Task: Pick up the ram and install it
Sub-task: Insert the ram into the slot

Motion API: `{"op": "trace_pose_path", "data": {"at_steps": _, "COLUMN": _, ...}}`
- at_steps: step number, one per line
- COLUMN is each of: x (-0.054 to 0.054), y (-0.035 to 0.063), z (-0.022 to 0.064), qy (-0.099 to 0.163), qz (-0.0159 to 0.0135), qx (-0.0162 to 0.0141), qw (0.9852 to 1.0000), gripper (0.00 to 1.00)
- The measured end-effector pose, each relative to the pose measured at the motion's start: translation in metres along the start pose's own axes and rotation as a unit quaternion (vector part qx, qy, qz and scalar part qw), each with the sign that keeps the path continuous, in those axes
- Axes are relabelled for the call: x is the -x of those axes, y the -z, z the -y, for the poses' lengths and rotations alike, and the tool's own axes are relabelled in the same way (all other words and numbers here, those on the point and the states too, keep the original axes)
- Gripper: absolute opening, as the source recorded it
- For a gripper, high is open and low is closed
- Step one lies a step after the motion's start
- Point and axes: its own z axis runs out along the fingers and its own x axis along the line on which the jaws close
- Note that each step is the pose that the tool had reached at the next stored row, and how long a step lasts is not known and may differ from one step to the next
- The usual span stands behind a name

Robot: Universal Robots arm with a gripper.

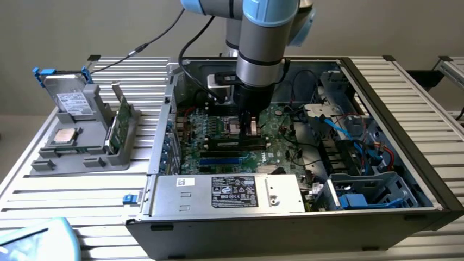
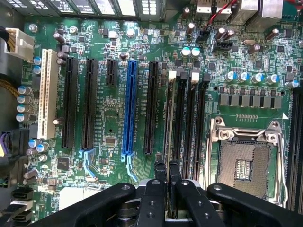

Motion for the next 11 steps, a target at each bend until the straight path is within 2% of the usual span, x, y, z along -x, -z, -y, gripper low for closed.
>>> {"op": "trace_pose_path", "data": {"at_steps": 11, "x": 0.0000, "y": -0.0018, "z": 0.0010, "qy": 0.000, "qz": -0.0001, "qx": 0.0000, "qw": 1.0000, "gripper": 0.14}}
